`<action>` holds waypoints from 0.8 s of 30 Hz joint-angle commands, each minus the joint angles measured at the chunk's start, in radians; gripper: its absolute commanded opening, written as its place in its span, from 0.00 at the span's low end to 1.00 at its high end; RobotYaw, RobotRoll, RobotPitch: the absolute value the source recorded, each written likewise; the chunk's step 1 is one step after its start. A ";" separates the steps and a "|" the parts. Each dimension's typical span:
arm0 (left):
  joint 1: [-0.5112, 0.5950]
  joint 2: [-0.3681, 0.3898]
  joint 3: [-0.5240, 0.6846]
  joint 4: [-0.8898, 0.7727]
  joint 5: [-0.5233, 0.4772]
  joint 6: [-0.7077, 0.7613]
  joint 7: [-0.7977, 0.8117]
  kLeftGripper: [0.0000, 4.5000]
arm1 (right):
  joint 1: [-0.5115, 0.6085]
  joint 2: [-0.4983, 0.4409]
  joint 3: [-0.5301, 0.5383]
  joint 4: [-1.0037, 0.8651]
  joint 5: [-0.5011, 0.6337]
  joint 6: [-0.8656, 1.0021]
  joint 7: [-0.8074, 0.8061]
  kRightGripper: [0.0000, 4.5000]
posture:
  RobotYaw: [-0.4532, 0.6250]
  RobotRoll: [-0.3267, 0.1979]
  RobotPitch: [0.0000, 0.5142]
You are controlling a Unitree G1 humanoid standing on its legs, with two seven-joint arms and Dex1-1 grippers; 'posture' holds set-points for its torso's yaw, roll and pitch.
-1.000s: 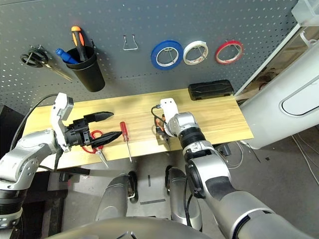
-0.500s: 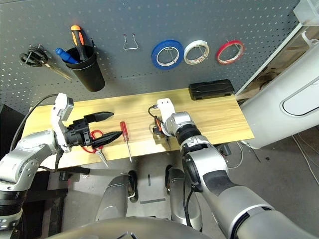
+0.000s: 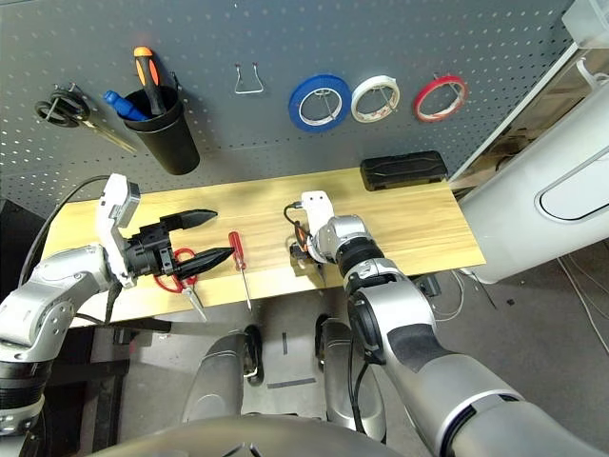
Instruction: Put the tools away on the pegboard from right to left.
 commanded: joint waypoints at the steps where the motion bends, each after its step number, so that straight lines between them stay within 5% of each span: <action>1: 0.003 0.000 -0.019 -0.008 0.002 0.010 -0.004 1.00 | 0.003 0.006 -0.006 0.051 -0.004 -0.023 -0.011 0.99 | 0.40 0.62 0.39; 5: -0.003 -0.002 -0.020 -0.005 0.004 0.011 -0.003 1.00 | -0.003 0.008 0.001 0.076 -0.013 -0.040 -0.014 0.99 | 0.40 0.62 0.38; 8: -0.004 -0.005 -0.020 -0.005 0.005 0.010 0.001 1.00 | -0.004 0.007 0.001 0.083 -0.016 -0.043 -0.017 0.87 | 0.40 0.62 0.37; 13: -0.002 -0.009 -0.017 -0.003 0.008 0.006 0.006 1.00 | -0.009 -0.001 0.005 0.083 -0.023 -0.048 -0.008 0.47 | 0.40 0.62 0.35; 19: -0.006 -0.005 0.005 0.014 0.009 -0.010 0.008 1.00 | 0.017 -0.027 0.062 0.006 -0.060 -0.080 0.054 0.45 | 0.41 0.62 0.29; 24: -0.015 0.015 0.054 0.014 -0.008 -0.007 0.012 1.00 | 0.181 -0.083 0.134 -0.375 -0.035 -0.033 0.222 0.45 | 0.42 0.62 0.21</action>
